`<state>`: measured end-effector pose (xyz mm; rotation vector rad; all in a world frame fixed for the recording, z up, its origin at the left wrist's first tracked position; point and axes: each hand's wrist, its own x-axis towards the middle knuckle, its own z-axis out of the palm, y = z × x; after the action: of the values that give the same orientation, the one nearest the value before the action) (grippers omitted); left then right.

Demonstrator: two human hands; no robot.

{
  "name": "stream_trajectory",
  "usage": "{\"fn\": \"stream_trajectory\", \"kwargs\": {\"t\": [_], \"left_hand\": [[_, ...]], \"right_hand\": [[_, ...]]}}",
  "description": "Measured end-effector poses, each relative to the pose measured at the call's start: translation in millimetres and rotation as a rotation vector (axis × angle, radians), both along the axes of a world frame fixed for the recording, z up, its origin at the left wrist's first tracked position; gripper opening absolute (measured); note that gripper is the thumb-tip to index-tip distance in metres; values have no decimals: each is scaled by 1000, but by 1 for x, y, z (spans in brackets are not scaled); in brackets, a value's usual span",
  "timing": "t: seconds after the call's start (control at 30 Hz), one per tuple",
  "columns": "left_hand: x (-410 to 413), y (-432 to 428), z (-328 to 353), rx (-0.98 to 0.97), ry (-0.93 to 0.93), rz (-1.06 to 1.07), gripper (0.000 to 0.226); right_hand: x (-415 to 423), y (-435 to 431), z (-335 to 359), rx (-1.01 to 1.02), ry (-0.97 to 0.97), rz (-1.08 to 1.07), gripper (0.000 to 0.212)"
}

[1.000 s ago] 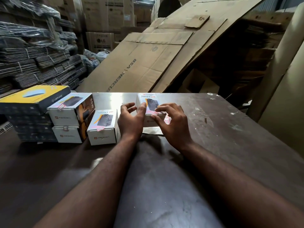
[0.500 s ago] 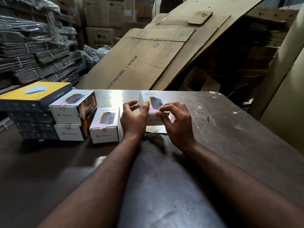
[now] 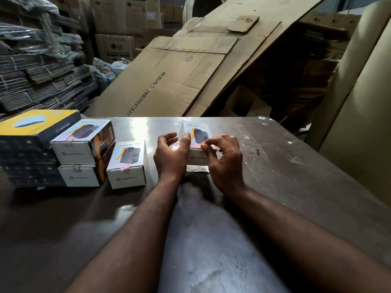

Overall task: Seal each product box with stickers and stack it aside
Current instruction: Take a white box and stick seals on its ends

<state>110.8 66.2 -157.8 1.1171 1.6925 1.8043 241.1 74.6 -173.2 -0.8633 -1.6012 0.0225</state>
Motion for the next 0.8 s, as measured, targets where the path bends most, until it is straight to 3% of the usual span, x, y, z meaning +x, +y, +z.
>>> {"fn": "stream_trajectory", "kwargs": {"t": [0.33, 0.67, 0.8], "left_hand": [[-13, 4, 0, 25, -5, 15, 31], [-24, 10, -6, -2, -23, 51, 35], [-24, 8, -5, -5, -21, 43, 34]], "right_hand": [[-10, 1, 3, -16, 24, 5, 7], [-19, -7, 10, -188, 304, 157, 7], [-16, -1, 9, -249, 292, 177, 14]]}}
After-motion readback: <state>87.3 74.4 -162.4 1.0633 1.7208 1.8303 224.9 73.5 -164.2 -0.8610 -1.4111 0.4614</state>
